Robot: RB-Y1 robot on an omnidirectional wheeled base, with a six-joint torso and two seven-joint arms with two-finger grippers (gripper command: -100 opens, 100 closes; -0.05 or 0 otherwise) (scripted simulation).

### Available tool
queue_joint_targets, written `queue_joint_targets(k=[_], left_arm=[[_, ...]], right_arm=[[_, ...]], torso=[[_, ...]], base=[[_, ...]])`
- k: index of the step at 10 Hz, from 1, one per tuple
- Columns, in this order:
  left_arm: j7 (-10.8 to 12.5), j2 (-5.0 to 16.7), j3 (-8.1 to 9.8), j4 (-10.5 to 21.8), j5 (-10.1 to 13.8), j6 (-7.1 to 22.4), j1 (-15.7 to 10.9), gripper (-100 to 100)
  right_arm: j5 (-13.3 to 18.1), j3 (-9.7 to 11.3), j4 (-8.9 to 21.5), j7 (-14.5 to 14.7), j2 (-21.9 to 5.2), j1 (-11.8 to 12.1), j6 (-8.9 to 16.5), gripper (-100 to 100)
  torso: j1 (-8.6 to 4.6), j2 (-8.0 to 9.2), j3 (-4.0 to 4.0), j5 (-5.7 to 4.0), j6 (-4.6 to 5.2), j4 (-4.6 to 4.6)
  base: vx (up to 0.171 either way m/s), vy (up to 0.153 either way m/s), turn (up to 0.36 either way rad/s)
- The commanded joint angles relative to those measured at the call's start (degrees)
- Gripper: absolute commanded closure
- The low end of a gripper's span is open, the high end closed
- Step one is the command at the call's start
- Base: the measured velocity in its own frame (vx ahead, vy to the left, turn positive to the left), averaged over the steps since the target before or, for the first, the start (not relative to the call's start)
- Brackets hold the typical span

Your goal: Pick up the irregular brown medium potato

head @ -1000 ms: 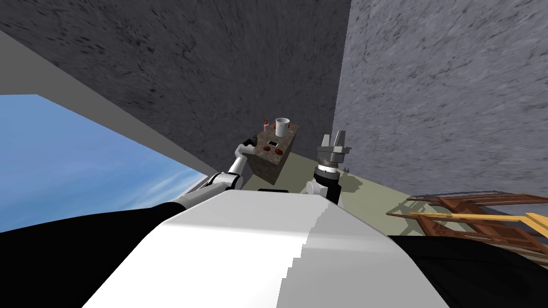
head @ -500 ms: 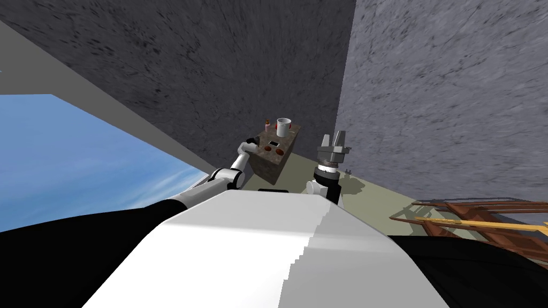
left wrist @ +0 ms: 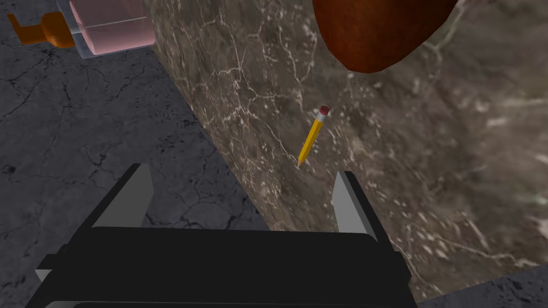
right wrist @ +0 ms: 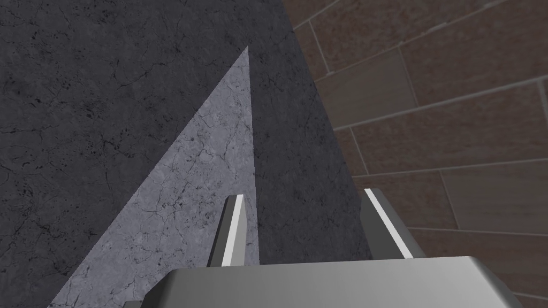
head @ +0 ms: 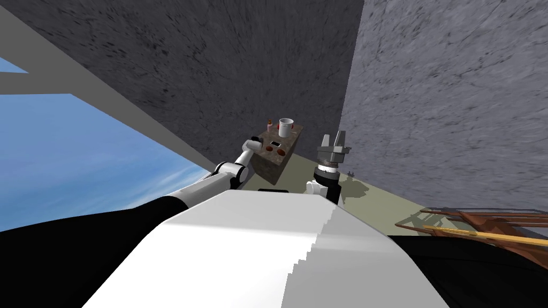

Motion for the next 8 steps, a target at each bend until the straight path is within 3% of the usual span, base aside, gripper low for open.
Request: queue_joint_targets(k=[1,2,5,8], left_arm=[[0.3,-1.3,-0.17,2.86,-0.07,2.86,-2.29,-100],[0.3,-1.3,-0.17,2.89,-0.07,2.88,-2.29,-100],[0.53,-3.85,-0.37,8.1,0.15,6.12,-6.17,-100],[0.63,-5.64,-0.47,10.48,0.26,7.56,-7.83,-100]], right_arm=[[0.0,0.0,0.0,0.0,0.0,0.0,0.0,0],[0.0,0.0,0.0,0.0,0.0,0.0,0.0,0],[0.0,0.0,0.0,0.0,0.0,0.0,0.0,0],[0.0,0.0,0.0,0.0,0.0,0.0,0.0,0]], torso=[[0.0,0.0,0.0,0.0,0.0,0.0],[0.0,0.0,0.0,0.0,0.0,0.0],[0.0,0.01,0.01,0.0,0.01,0.0],[0.02,0.03,0.01,0.0,0.0,0.0]], base=[[0.01,-0.011,0.096],[0.008,-0.009,0.026],[0.006,-0.007,0.057],[0.005,-0.006,0.037]])
